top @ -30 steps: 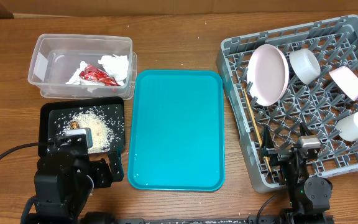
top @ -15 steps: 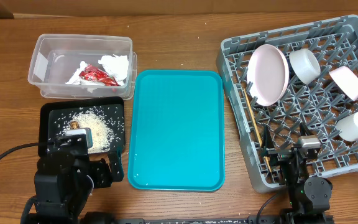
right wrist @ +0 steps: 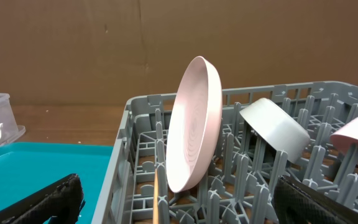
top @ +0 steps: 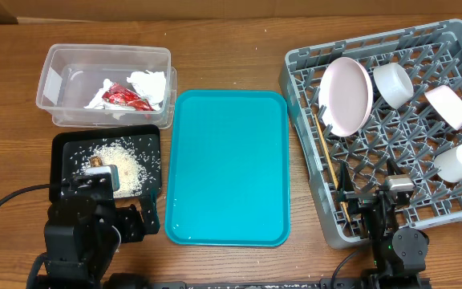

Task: Sort waste into correct bins and load items into the dishwasher

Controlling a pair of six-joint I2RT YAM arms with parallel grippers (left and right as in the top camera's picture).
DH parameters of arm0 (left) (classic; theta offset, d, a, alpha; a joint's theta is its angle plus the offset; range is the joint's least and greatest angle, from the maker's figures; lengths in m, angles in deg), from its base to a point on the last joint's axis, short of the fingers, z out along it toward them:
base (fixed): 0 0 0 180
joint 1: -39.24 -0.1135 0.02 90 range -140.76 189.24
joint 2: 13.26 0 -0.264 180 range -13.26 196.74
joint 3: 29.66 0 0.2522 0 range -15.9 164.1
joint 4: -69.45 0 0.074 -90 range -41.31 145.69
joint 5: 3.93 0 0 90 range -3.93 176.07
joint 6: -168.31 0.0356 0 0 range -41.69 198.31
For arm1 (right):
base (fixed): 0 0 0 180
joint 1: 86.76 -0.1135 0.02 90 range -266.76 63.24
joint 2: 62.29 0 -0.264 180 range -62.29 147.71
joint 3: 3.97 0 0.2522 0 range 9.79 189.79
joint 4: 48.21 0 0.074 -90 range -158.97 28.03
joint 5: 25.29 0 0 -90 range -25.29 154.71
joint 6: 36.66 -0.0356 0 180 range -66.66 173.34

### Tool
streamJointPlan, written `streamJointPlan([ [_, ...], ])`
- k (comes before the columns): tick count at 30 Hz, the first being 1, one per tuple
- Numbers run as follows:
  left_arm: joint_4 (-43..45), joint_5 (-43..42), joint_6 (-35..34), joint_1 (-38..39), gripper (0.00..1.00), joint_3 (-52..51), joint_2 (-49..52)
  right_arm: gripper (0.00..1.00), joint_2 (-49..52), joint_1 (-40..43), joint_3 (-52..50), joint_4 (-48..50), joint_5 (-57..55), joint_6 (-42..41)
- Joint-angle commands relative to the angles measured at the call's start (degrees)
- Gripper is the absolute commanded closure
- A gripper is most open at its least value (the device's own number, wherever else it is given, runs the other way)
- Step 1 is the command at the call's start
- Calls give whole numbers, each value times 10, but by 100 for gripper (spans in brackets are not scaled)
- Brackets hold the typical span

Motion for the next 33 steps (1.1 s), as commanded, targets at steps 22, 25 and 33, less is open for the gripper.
streamJointPlan([
  [22,134,5,7,1,0,-128,-75,0,-7,2,-6,1,-5,2],
  [25,234,2,7,1,0,-191,-109,0,-7,2,-6,1,-5,2],
  [33,481,-42,49,1,0,-340,-191,0,-7,2,-6,1,-5,2],
])
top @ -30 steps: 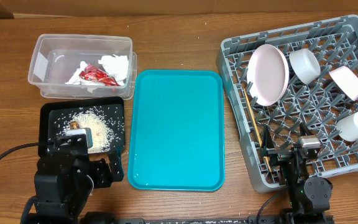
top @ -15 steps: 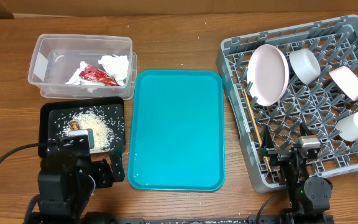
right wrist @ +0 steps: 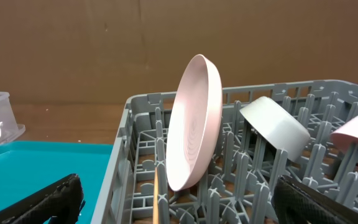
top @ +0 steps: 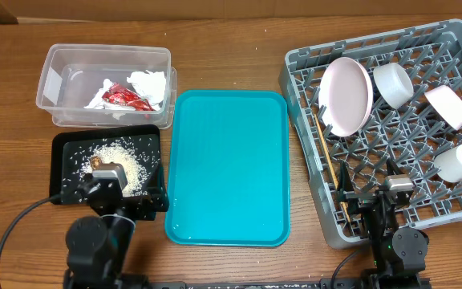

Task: Sort waste into correct bins and load items into the dishwasher

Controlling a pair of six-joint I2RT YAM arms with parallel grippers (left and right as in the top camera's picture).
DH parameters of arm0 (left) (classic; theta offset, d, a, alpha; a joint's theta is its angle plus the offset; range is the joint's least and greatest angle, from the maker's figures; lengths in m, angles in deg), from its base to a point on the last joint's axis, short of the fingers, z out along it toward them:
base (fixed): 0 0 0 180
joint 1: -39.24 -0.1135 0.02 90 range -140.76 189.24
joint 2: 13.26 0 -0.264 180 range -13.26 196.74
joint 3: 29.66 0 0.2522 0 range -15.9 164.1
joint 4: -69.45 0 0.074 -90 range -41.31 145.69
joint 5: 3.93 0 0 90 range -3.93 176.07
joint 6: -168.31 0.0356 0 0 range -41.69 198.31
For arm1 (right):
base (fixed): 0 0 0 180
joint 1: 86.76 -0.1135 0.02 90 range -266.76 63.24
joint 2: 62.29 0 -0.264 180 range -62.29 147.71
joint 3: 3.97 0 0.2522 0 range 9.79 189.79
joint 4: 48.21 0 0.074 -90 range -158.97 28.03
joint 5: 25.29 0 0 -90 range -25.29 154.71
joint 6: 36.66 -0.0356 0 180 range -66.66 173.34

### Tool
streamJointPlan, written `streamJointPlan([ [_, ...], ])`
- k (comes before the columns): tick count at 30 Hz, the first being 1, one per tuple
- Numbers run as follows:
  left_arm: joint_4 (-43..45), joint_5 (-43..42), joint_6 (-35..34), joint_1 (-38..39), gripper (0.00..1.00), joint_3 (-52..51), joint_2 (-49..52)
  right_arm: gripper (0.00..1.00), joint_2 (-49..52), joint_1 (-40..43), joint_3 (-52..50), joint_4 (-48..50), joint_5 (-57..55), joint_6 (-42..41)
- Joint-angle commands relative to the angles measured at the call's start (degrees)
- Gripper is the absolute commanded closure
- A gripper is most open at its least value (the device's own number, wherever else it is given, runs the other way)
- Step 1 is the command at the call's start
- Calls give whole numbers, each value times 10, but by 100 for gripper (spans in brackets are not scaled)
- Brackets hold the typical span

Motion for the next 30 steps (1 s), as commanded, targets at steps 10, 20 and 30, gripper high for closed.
streamJointPlan([
  [10,254,-42,107,1,0,-156,-107,0,-7,2,-6,4,-5,2],
  [20,367,-43,117,1,0,-248,-160,0,-7,2,-6,4,-5,3],
  [30,226,-44,129,1,0,-248,-160,0,-7,2,-6,4,-5,3],
])
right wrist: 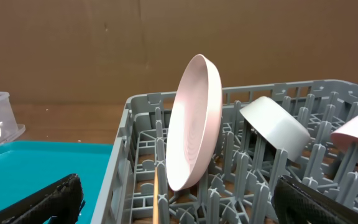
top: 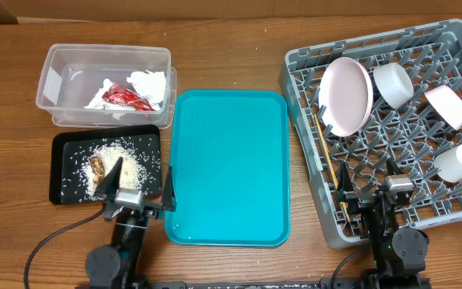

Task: Sort waste into correct bins and load items into the dishwasher

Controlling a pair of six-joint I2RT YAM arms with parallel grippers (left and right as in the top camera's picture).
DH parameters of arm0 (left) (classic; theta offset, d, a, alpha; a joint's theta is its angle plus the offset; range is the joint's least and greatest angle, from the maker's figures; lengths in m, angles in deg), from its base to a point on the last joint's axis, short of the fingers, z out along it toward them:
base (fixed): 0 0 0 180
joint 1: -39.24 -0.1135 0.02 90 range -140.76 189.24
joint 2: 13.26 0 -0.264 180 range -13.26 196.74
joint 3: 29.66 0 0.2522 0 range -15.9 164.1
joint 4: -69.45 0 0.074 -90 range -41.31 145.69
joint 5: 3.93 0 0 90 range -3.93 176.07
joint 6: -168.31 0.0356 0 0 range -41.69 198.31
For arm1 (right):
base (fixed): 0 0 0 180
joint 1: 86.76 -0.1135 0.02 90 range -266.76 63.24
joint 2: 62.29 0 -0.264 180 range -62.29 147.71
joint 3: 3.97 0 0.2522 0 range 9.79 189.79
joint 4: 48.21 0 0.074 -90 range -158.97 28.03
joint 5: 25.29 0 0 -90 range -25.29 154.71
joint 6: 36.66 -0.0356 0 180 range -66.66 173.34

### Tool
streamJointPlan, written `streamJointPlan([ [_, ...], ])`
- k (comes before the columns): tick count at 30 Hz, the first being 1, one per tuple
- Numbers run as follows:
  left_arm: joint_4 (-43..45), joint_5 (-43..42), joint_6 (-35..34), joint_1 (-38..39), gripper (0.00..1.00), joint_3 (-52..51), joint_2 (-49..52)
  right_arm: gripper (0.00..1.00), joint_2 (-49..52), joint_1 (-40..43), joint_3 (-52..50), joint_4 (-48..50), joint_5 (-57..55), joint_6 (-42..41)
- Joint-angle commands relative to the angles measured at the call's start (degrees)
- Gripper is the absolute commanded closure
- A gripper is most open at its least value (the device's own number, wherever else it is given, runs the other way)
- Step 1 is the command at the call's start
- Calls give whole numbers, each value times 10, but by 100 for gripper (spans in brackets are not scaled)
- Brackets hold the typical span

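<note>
The grey dish rack (top: 311, 172) at the right holds a pink plate (right wrist: 194, 121) on edge, a white bowl (right wrist: 275, 127), a pink bowl (top: 447, 106), a white cup (top: 458, 161) and a wooden chopstick (top: 327, 164). My right gripper (right wrist: 176, 199) is open and empty at the rack's front edge, its black fingers (right wrist: 48, 202) spread wide. A black tray (top: 62, 148) carries scattered rice and a brown food piece (top: 96, 166). My left gripper (top: 139, 185) stands open and empty at that tray's front right corner. The clear bin (top: 107, 84) contains a red wrapper and crumpled tissue.
A teal tray (top: 227, 164) lies between the black tray and the rack. The clear bin sits just behind the black tray. Cables trail from both arms near the table's front edge.
My left arm has drawn back toward the front edge, off the rice, and its open fingers now show at the black tray's front right corner. The right arm has not moved.
At first my left arm covered the front of the black tray, with the gripper over the rice. A second later it had pulled back a little. Now it sits at the front edge and the rice and brown piece lie uncovered. The right gripper stayed open at the rack throughout.
</note>
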Motion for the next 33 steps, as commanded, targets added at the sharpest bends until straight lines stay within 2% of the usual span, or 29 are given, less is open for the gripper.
streamJointPlan([
  [1,-82,-6,5,1,0,-3,-7,0,-7,2,-6,4,-5,2],
  [2,-111,-5,4,1,0,-3,-7,0,-7,2,-6,4,-5,3],
  [13,-103,-1,3,1,0,-3,-7,0,-7,2,-6,4,-5,2],
  [21,-106,31,9,1,0,-3,-7,0,-7,2,-6,4,-5,2],
  [27,-107,36,-33,1,0,-3,-7,0,-7,2,-6,4,-5,2],
  [33,-106,102,-91,1,0,-3,-7,0,-7,2,-6,4,-5,3],
])
